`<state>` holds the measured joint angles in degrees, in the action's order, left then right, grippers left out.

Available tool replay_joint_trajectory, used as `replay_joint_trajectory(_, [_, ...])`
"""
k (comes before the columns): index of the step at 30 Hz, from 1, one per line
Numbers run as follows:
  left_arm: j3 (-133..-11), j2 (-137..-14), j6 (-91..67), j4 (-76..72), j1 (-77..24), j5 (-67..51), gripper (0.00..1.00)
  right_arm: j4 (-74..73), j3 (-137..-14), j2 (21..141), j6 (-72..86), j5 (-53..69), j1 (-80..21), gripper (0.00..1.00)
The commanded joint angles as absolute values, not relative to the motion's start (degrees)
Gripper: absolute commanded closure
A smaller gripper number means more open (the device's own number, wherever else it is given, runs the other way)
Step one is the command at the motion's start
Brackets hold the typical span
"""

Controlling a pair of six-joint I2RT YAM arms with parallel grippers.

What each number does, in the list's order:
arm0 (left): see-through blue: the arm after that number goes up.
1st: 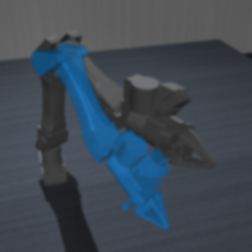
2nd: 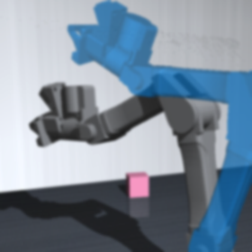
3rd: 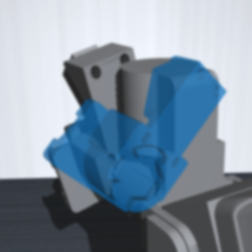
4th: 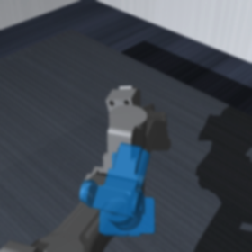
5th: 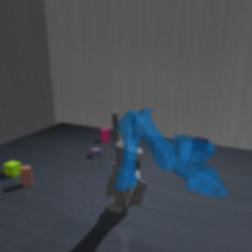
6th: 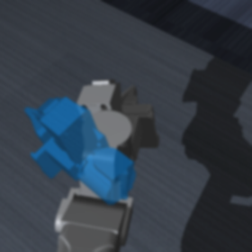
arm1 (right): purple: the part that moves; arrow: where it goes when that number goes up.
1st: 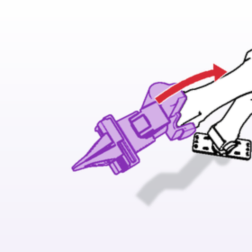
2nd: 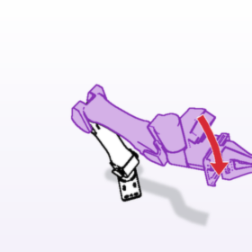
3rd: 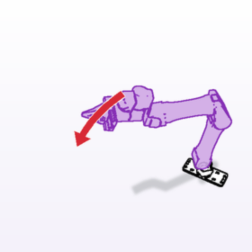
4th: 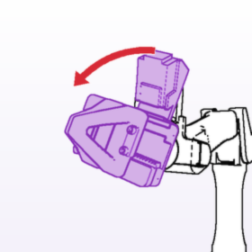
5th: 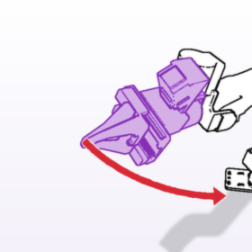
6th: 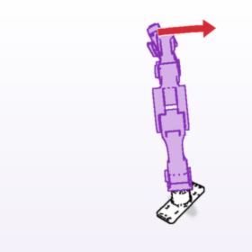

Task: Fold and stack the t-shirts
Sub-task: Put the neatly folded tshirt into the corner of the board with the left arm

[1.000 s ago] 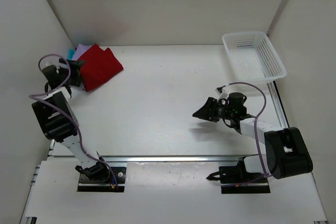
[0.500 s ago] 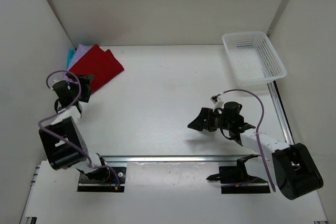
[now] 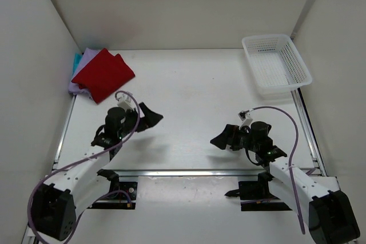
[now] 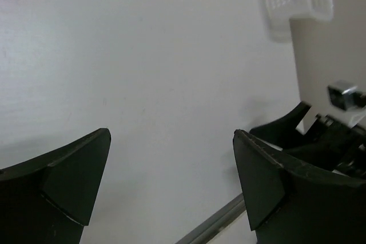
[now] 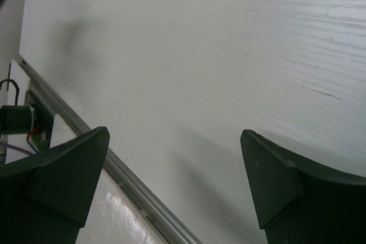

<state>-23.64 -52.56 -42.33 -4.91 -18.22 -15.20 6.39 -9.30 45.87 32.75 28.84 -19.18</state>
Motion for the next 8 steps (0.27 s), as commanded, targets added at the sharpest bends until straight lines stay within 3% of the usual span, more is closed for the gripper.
replay_joint_trajectory(1, [-18.21,-48.26,-39.02,-1.4,-21.0,-13.44,0.01,5.36,-8.53,43.95,31.46,26.55,-17.76,0.01])
replay_joint_trajectory(8, [-18.71,-47.29,-34.46,2.63,-23.03,-16.51,0.01,6.42,-9.75,46.4,32.69,25.23,-20.21,0.01])
